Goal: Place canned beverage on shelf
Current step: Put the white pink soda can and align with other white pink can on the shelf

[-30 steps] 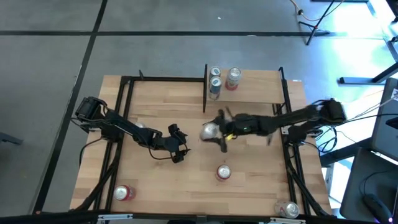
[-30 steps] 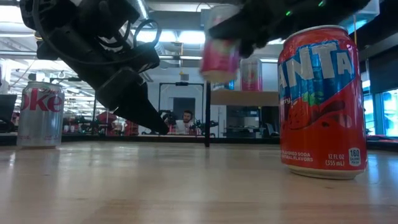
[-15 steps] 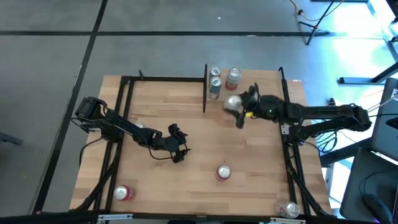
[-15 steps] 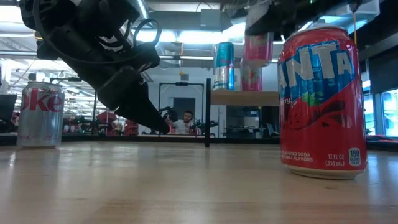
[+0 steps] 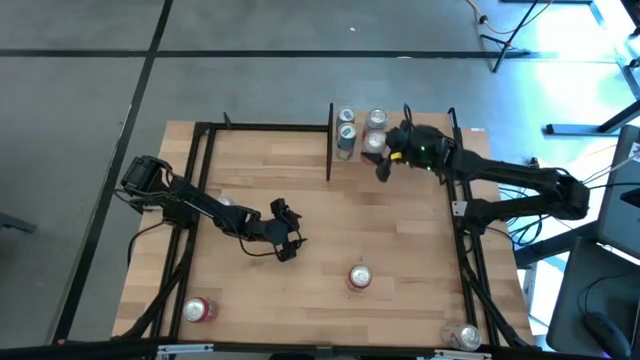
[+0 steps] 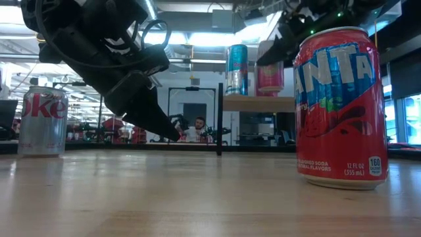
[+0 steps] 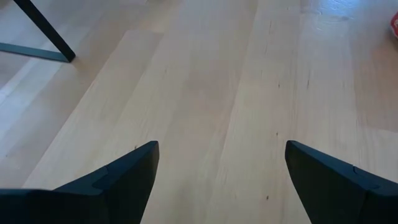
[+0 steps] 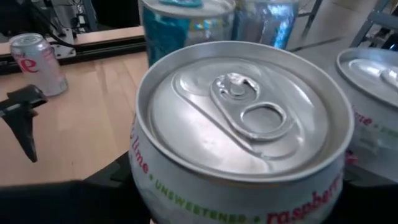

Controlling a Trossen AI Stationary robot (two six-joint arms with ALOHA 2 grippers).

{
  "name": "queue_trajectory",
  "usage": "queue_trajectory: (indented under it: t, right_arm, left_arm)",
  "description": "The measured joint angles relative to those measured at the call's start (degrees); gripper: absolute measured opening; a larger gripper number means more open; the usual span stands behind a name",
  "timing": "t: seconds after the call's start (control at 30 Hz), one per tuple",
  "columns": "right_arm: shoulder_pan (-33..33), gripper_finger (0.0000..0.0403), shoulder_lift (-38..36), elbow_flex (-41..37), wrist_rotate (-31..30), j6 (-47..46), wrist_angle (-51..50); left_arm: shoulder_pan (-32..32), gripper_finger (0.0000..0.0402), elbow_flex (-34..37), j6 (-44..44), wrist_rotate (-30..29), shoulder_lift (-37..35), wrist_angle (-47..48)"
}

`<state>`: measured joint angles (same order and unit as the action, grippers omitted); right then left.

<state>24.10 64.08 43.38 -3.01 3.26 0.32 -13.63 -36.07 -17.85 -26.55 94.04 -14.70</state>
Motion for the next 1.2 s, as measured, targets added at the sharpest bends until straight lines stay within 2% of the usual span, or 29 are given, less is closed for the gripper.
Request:
queue_trajectory:
  t: [0.13,0.4,0.7,1.2]
  right_arm:
    - [1.82,0.0263,1.03,0.0,2.12,0.01,0.02]
    - [3.07,0.0263,1.87,0.01,2.38,0.03,0.05]
    - [3.08,0.0321,1.87,0.01,-0.01,1.67,0.21]
    - [2.93,0.0329,1.73,1.8,-0.98,3.07,1.85]
  left_arm:
    - [0.0,0.0334,0.0,0.0,0.01,0.0,0.02]
    - [0.0,0.0334,0.01,0.0,0.0,0.0,0.02]
    - [0.0,0.0334,0.01,0.01,0.0,0.02,0.06]
    - [0.0,0.0334,0.01,0.02,0.0,0.02,0.07]
